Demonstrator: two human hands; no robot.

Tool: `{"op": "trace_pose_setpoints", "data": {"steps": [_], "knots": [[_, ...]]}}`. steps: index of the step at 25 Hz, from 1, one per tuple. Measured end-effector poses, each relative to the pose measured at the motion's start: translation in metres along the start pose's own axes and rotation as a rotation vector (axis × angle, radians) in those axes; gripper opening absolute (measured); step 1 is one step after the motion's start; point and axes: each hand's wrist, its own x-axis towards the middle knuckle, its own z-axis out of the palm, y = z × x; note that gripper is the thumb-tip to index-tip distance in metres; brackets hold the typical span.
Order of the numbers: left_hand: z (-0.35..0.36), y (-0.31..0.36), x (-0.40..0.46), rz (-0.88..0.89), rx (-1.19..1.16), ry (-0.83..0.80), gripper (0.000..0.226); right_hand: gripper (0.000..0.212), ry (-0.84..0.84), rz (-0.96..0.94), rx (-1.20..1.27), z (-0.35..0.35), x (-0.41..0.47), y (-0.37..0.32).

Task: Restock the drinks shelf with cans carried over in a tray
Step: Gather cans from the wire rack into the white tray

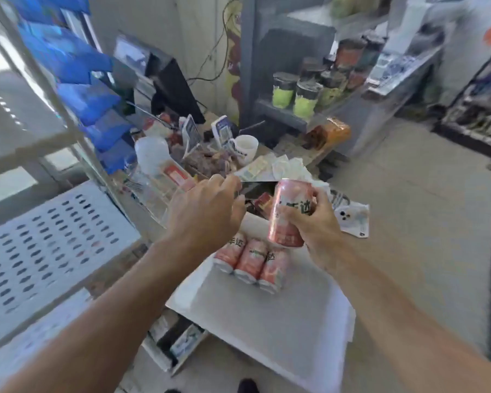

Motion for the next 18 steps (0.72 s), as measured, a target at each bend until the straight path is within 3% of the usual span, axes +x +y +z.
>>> {"op": "trace_pose_setpoints", "data": {"steps": [8, 14, 18], "knots": [[0.081, 0.030, -0.015, 0.018, 0.085, -0.241, 0.028, 0.057, 0.282, 0.358, -0.178, -0.051, -0.010, 0.129], [0.100, 0.037, -0.027, -0.026, 0.054, -0.331, 0.027, 0.052, 0.397, 0.468, -0.373, -0.055, -0.002, 0.160], [0.108, 0.039, -0.030, -0.044, 0.031, -0.322, 0.027, 0.057, 0.389, 0.487, -0.418, -0.049, 0.008, 0.170]]}}
